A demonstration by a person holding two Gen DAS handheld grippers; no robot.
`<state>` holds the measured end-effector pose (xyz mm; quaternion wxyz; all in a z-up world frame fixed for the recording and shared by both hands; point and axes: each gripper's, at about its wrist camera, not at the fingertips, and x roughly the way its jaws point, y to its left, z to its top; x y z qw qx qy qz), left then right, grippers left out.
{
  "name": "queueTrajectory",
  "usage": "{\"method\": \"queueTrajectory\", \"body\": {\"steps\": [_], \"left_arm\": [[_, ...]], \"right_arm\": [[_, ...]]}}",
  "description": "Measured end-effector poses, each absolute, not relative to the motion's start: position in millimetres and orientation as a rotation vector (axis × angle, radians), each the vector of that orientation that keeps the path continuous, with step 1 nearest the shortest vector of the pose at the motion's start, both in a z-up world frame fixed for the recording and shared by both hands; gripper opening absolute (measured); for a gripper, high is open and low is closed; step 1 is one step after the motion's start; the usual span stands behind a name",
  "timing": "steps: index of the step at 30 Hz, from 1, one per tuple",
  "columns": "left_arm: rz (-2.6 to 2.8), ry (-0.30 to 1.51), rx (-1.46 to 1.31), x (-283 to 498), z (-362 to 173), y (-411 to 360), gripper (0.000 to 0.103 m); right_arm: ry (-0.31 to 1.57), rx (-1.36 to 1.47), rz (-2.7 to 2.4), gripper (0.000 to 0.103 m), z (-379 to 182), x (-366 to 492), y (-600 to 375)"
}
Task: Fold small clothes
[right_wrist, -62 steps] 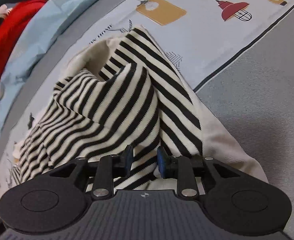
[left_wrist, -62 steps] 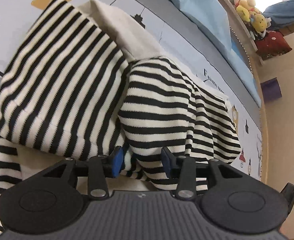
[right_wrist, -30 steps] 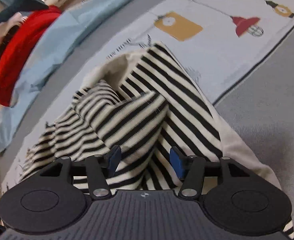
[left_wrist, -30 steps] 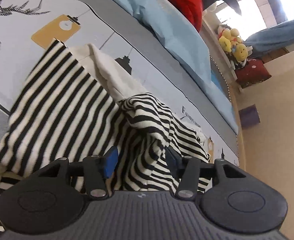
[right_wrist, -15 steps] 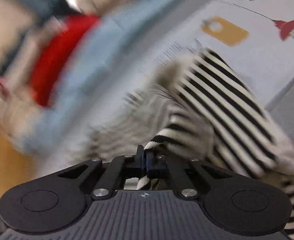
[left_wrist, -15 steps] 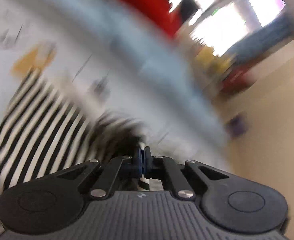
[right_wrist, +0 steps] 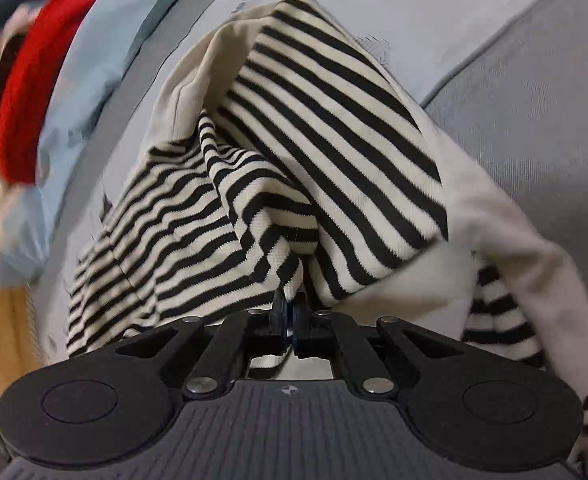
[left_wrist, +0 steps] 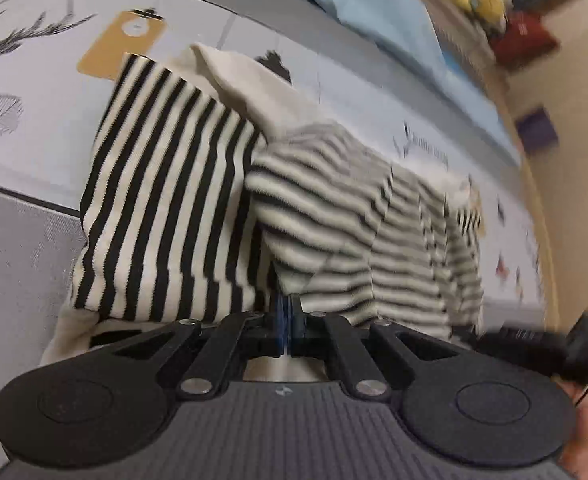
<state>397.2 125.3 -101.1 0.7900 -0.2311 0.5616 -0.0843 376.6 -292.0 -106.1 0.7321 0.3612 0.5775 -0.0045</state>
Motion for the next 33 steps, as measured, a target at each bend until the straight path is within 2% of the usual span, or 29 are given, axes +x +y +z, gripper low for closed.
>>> {"method": "queueTrajectory", "body": {"steps": [1, 2, 3, 4, 5, 7, 9, 12, 15, 16, 17, 18, 19, 20, 23, 26, 27, 29, 31, 33], "left_arm": [[-0.192, 1.221, -0.490, 398, -101, 127, 0.003], [-0.203, 1.225, -0.497, 399, -100, 130, 0.009], [-0.212, 1.216, -0.517, 400, -99, 134, 0.015], [-0.215, 1.188, -0.546, 399, -95, 138, 0.036], [-0.206, 1.141, -0.597, 399, -92, 146, 0.052], [-0.161, 1.055, -0.703, 400, -87, 159, 0.068], [-0.134, 1.007, -0.800, 402, -90, 168, 0.068], [-0.093, 0.981, -0.898, 406, -100, 173, 0.067], [-0.066, 1.005, -0.895, 413, -108, 160, 0.057], [-0.051, 1.028, -0.879, 419, -109, 152, 0.036], [-0.028, 1.051, -0.850, 422, -109, 147, 0.011], [-0.011, 1.063, -0.807, 423, -110, 142, 0.003], [-0.012, 1.052, -0.761, 422, -106, 138, 0.002], [-0.022, 1.022, -0.731, 422, -99, 135, 0.002], [-0.090, 0.822, -0.682, 410, -63, 136, 0.001], [-0.121, 0.716, -0.616, 400, -40, 136, 0.001], [-0.098, 0.755, -0.581, 401, -42, 135, 0.001], [-0.027, 0.970, -0.528, 408, -69, 133, 0.001], [0.032, 1.213, -0.543, 411, -111, 134, 0.001], [0.047, 1.259, -0.578, 410, -122, 139, 0.001]], "right_arm": [[1.268, 0.751, -0.003, 0.004, -101, 378, -290], [1.263, 0.720, -0.007, 0.005, -97, 380, -289], [1.247, 0.699, -0.023, 0.010, -93, 382, -292], [1.223, 0.693, -0.044, 0.012, -89, 381, -296], [1.194, 0.700, -0.065, 0.015, -86, 379, -299], [1.136, 0.728, -0.092, 0.026, -82, 377, -303], [1.104, 0.732, -0.098, 0.035, -80, 377, -304], [1.104, 0.720, -0.093, 0.037, -83, 380, -299], [1.143, 0.698, -0.094, 0.037, -92, 385, -292], [1.159, 0.691, -0.094, 0.037, -97, 390, -289], [1.168, 0.683, -0.090, 0.037, -98, 390, -286], [1.174, 0.675, -0.082, 0.036, -99, 390, -284], [1.174, 0.671, -0.070, 0.034, -99, 390, -282], [1.169, 0.673, -0.055, 0.021, -97, 390, -280], [1.103, 0.714, 0.010, 0.005, -89, 390, -281], [0.934, 0.911, 0.108, 0.004, -71, 384, -296], [0.890, 0.986, 0.135, 0.004, -68, 382, -303], [0.875, 1.042, 0.105, 0.004, -70, 379, -313], [1.006, 1.004, -0.005, 0.004, -87, 380, -319], [1.163, 0.943, -0.123, 0.007, -110, 378, -321]]}}
